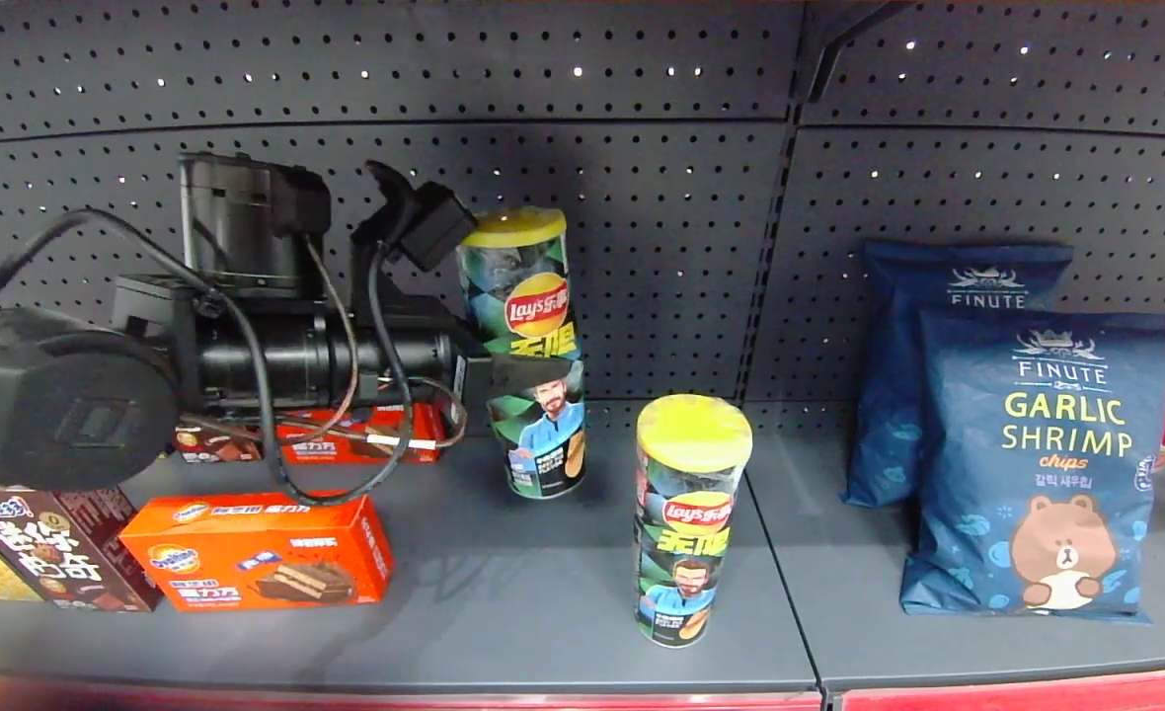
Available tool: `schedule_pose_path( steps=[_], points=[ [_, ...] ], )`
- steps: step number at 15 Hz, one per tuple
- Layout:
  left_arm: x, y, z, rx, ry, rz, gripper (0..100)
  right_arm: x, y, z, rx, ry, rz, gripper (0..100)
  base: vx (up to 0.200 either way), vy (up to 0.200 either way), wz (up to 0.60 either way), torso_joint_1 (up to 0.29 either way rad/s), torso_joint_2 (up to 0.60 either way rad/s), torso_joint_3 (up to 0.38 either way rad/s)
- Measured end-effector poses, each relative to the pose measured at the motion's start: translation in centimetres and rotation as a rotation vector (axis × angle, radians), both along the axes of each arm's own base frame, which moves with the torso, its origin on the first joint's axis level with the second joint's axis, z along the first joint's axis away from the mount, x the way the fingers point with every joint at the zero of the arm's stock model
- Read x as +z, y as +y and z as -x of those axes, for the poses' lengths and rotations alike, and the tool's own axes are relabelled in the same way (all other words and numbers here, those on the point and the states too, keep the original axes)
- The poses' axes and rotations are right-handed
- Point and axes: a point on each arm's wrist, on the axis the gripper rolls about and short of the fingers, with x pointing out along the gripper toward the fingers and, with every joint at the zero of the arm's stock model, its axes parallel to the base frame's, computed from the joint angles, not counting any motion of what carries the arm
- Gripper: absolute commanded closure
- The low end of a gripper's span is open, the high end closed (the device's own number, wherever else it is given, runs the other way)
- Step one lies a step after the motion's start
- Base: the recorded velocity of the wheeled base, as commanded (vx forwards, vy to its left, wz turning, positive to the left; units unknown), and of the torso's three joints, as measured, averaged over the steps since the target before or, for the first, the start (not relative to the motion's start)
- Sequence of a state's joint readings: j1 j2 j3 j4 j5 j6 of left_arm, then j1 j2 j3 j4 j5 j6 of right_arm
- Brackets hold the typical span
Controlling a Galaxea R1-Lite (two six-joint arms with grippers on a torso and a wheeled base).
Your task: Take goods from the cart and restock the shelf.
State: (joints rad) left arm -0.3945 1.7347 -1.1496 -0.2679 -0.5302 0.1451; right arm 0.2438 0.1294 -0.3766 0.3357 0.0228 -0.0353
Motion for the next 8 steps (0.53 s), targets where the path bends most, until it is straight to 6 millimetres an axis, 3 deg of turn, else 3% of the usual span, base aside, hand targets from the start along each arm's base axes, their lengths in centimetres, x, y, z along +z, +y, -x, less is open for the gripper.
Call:
schedule_pose_path(
  steps=[4,8],
  points=[
    [-2.0,-1.3,-2.8,-0.005,-0.020,0.008,100,-0.2,0.0,0.1,0.000,-0.004,-0.002,0,0.000,0.000,0.00,0.000,0.00,0.000],
    [-4.1,-3.9,-4.8,-0.071,-0.004,0.007,100,-0.3,0.0,0.2,0.000,-0.010,-0.004,0,0.000,0.000,0.00,0.000,0.00,0.000]
  ],
)
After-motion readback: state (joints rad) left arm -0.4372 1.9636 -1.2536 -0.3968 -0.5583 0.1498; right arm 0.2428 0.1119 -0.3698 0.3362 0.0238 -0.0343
